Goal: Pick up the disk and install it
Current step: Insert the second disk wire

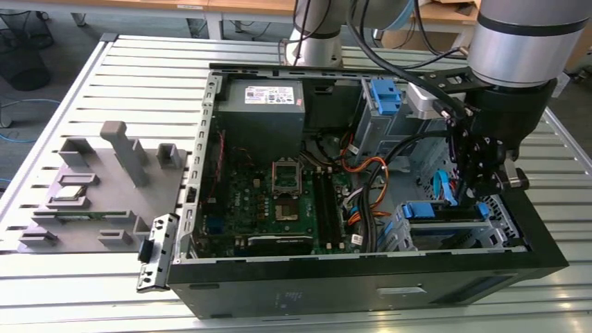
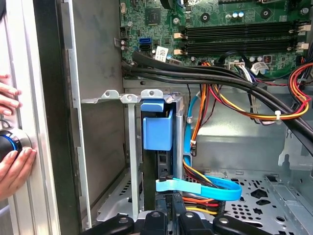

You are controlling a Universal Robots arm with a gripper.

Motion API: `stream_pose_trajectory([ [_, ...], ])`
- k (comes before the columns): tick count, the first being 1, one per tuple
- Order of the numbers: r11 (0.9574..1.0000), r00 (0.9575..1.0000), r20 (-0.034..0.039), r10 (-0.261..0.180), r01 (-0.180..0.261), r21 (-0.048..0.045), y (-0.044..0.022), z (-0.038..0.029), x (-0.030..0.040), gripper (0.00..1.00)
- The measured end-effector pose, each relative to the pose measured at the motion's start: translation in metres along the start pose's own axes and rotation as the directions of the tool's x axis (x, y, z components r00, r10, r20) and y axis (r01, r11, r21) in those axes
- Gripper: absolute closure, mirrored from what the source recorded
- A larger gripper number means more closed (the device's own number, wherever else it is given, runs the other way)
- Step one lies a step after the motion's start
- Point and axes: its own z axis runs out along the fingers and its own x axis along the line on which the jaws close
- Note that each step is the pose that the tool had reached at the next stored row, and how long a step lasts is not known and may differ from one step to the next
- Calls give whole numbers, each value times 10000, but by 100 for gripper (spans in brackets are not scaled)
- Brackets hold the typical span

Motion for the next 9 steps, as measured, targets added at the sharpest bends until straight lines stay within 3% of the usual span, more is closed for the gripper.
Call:
stream_pose_trajectory([
  [9,10000,10000,9,2,-2,0,3,15,-3,83],
])
